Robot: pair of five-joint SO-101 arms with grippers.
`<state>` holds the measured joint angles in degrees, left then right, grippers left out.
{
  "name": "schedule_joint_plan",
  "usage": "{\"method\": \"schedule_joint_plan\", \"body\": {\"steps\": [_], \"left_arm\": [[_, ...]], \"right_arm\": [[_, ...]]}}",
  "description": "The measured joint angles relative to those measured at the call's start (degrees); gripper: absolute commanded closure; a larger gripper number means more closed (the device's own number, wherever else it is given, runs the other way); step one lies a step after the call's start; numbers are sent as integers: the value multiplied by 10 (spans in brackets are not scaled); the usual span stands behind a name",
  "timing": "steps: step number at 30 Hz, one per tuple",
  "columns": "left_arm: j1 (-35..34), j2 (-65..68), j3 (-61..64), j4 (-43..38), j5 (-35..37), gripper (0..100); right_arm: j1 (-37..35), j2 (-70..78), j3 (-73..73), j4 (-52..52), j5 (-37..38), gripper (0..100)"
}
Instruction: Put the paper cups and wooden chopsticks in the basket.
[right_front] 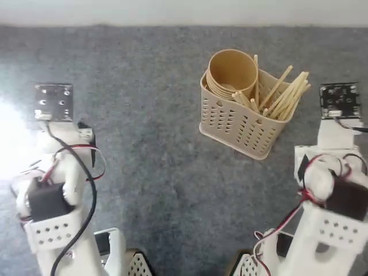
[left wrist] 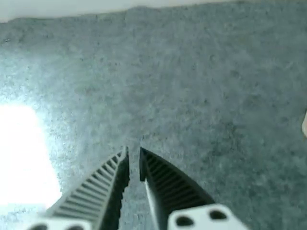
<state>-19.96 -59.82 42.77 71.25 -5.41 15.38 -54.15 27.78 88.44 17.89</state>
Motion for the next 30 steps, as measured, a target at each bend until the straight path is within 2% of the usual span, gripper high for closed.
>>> {"method": "schedule_joint_plan", "body": {"steps": [9,18,25,27,30], "left_arm": [[0,0,123,-9,0,987],[-34,0,296,-171,20,987],[-33,0,360,-228,25,987],[-33,0,372,-238,25,987],[-23,0,392,-248,36,987]], "right_arm": [[-24,-127,191,-59,14,991],[-104,-310,365,-121,47,991],[-147,-433,480,-178,48,991],[-164,-460,532,-199,43,991],[-167,-491,603,-237,-18,991]]}}
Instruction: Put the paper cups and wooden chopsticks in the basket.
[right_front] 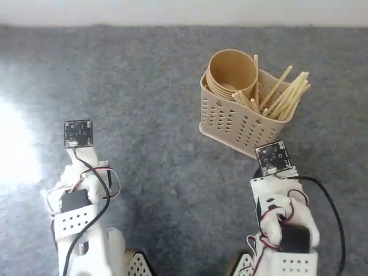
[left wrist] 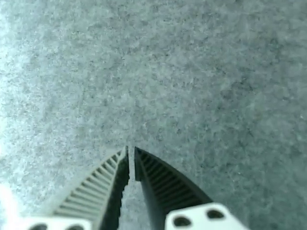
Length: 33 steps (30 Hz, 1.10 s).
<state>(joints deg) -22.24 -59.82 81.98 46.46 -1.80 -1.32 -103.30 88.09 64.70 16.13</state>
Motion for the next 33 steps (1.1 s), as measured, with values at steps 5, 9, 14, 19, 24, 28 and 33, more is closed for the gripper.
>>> {"method": "schedule_joint_plan", "body": {"steps": [5,9,14,19,24,28,33], "left_arm": [[32,0,25,-27,65,987],[38,0,43,-36,74,987],[70,0,60,-36,74,987],[75,0,60,-19,74,987],[75,0,60,-18,76,987],[75,0,60,-15,76,987],[62,0,60,42,76,988]], "right_arm": [[1,0,29,-25,-86,989],[-10,-1,45,-33,-96,987],[-51,0,71,-25,-154,865],[-73,0,73,13,-215,870],[-49,0,73,54,-162,970],[-45,0,73,69,-156,991],[-30,0,73,83,-156,992]]}}
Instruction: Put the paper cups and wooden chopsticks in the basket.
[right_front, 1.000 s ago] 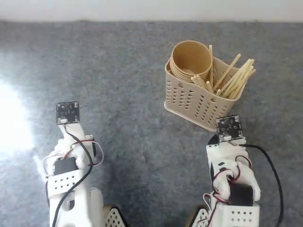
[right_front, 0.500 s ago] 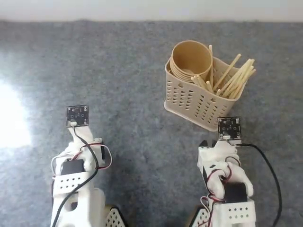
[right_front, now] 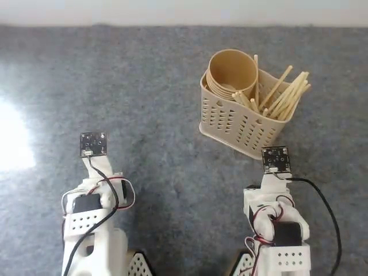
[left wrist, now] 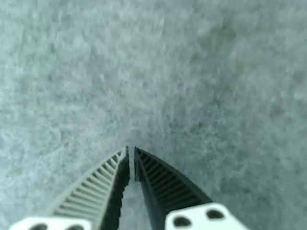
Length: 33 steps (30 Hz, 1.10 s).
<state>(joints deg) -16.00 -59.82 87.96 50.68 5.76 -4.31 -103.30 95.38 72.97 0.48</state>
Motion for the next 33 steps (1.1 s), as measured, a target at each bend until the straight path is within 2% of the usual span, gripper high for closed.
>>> {"method": "schedule_joint_plan", "body": {"steps": [6,13,33], "left_arm": [[1,0,0,35,0,988],[-3,0,0,35,0,988],[-6,0,0,35,0,986]], "right_arm": [[25,0,0,2,0,992],[52,0,0,12,0,992],[49,0,0,12,0,992]]}}
